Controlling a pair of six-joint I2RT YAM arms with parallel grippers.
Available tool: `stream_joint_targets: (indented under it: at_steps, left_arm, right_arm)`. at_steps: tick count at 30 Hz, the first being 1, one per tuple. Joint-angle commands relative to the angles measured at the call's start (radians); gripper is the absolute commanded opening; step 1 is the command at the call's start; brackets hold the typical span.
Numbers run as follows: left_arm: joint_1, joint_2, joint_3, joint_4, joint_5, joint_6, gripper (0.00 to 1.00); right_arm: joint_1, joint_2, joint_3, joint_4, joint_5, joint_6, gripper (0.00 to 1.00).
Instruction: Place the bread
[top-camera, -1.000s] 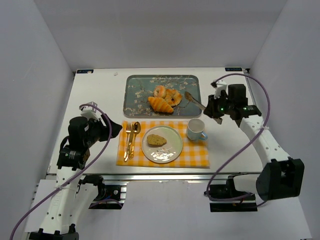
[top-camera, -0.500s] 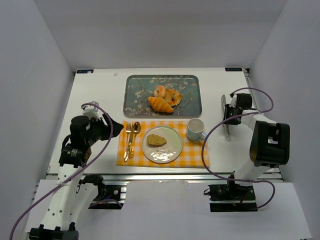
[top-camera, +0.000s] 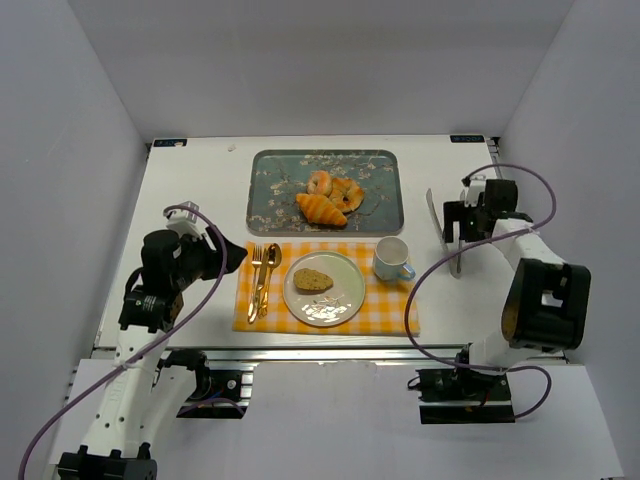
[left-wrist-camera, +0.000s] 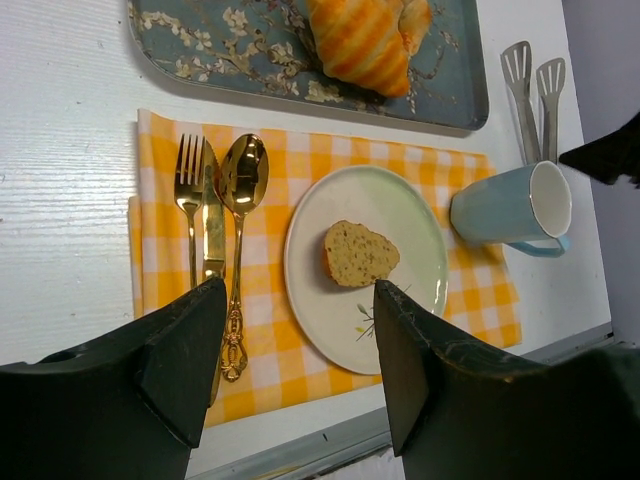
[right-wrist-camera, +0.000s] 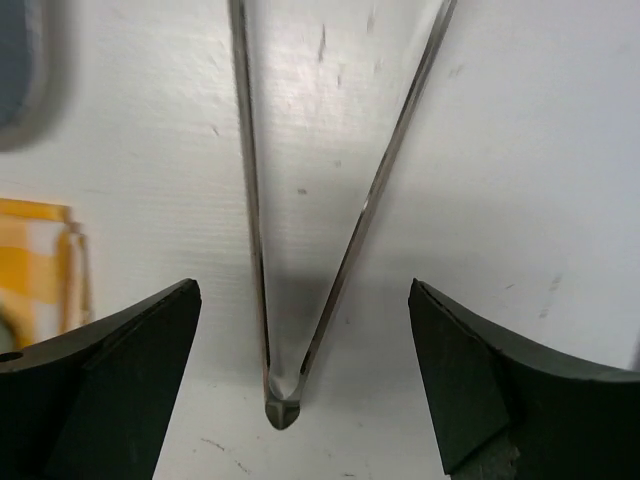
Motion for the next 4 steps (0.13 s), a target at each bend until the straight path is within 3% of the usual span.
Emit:
stream_joint_targets:
  at_steps: [1, 4]
  left_arm:
    - [0.004, 0.007, 0.012, 0.005, -0.004, 0.011, 0.70]
    - [0.004, 0.024, 0.018, 0.010, 0.001, 0.020, 0.70]
  right_arm:
    - [-0.008, -0.125, 0.092, -0.003, -0.093, -0.079, 0.90]
    - [-0.007, -0.192, 0.104, 0.051, -0.190, -0.050, 0.89]
